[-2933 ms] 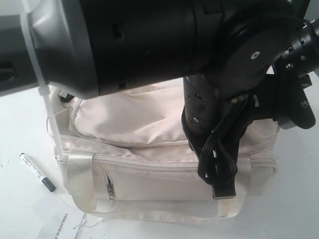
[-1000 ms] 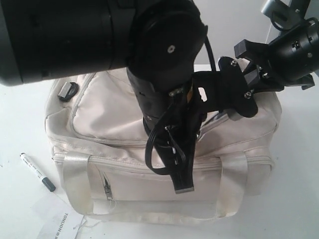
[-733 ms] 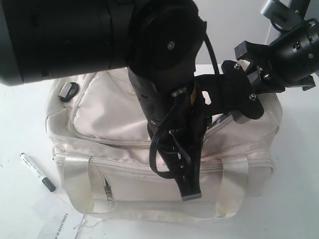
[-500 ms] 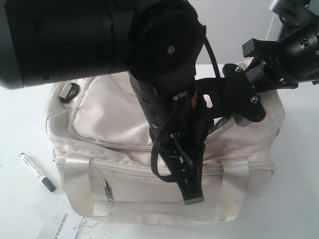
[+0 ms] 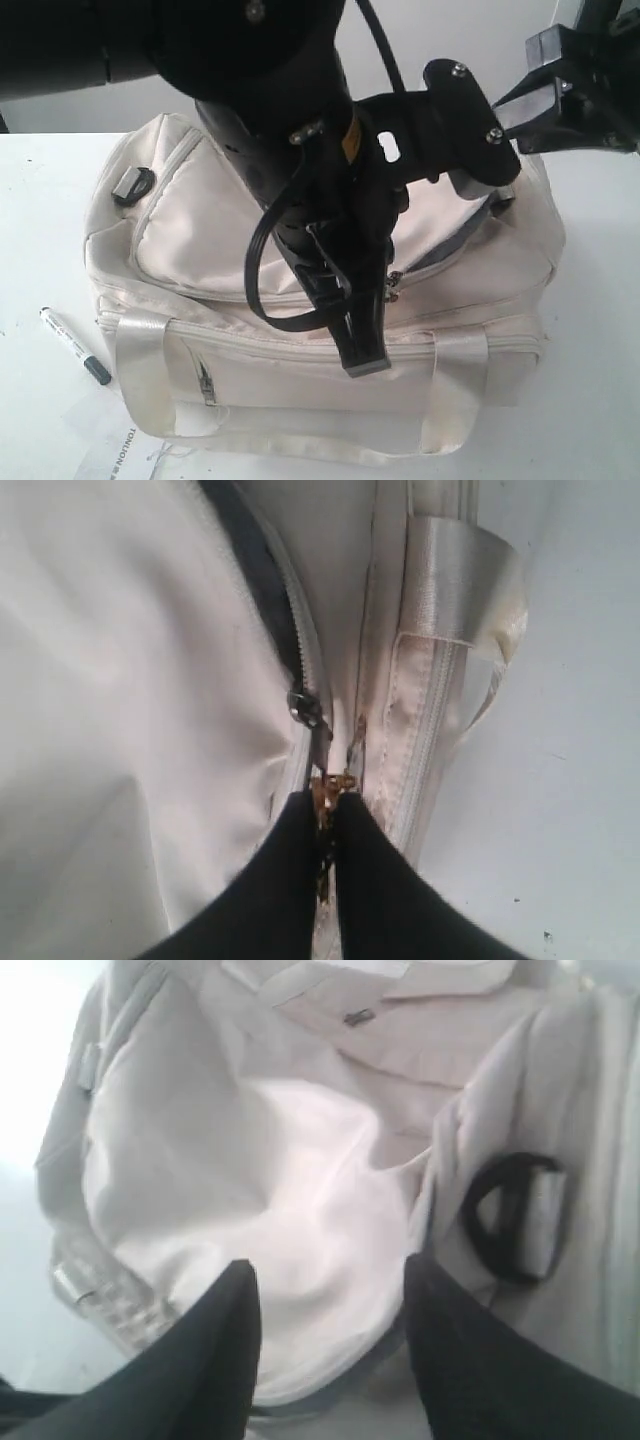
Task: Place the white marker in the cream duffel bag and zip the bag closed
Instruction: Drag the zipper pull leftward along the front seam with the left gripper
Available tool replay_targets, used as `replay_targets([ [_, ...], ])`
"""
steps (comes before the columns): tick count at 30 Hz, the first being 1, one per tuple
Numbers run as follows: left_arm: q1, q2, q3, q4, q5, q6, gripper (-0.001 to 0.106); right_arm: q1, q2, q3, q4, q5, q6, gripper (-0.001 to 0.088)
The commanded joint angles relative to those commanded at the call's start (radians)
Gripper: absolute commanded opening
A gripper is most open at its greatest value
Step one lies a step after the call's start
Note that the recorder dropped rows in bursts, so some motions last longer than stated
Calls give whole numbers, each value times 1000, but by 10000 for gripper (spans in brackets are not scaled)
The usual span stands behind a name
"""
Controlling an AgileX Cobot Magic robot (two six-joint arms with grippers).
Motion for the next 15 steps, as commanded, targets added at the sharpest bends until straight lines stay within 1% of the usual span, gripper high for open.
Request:
replay_targets([
  [4,0,0,0,-8,-33,-17,0,40,0,56,2,17,4,437],
  [9,0,0,0,-8,-23,-17,0,71,0,105,0,33,9,437],
  [15,0,0,0,-10,-26,-17,0,111,2,154,5,-43,26,437],
])
